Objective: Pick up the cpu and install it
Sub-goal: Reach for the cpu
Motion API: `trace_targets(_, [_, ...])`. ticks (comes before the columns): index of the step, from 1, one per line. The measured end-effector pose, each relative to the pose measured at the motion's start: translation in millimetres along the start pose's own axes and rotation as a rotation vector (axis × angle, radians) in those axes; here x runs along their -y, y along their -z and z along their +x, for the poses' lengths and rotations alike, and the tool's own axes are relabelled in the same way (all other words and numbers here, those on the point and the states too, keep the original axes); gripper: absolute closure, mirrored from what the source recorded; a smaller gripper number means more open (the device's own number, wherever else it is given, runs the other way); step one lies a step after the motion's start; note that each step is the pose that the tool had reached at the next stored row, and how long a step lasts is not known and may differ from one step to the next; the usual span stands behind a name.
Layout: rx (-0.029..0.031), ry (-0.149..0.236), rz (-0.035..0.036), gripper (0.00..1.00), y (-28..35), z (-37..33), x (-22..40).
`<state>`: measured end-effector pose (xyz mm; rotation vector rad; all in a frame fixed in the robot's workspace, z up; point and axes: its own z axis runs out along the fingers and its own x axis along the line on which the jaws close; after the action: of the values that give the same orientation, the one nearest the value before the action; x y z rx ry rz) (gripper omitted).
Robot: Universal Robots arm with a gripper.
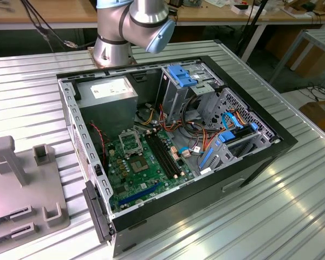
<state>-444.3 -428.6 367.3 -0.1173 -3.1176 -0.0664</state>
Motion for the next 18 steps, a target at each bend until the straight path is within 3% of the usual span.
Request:
trace_targets(8, [-0.0007, 0.000, 0.0001, 0.89, -6.5, 1.8, 3.7])
trace_targets(18, [-0.0006, 0.000, 0.0001, 0.89, -7.5, 1.6, 4.1])
